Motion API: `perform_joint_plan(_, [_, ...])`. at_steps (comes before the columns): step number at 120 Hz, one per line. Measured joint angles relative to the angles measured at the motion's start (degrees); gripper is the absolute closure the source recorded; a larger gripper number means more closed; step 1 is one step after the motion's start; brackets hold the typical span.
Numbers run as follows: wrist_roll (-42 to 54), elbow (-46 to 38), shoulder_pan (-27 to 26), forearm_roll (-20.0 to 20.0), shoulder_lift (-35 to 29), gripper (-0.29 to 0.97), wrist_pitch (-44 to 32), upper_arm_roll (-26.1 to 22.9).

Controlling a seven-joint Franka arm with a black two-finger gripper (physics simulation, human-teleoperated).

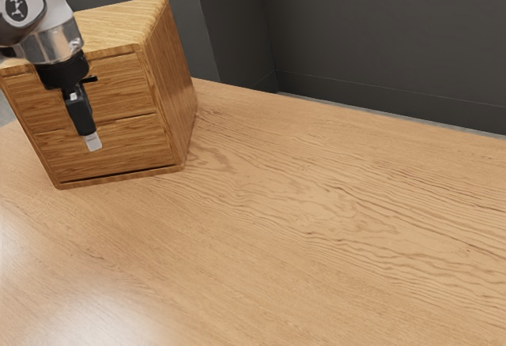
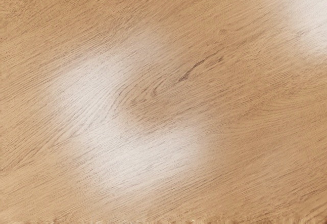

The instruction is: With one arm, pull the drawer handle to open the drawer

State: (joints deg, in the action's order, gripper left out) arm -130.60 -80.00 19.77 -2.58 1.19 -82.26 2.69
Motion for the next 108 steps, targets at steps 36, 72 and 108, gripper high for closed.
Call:
perform_joint_plan(36, [0.59, -0.25, -15.63, -0.28, -0.48, 0.00, 0.03, -0.10])
perform_joint_plan(72, [1.41, 4.49, -25.80, 0.60, -7.42, 0.00, 0.08, 0.28])
perform_joint_plan(108, [2.89, 6.73, -16.89, -2.07, -9.25, 0.00, 0.01, 1.40])
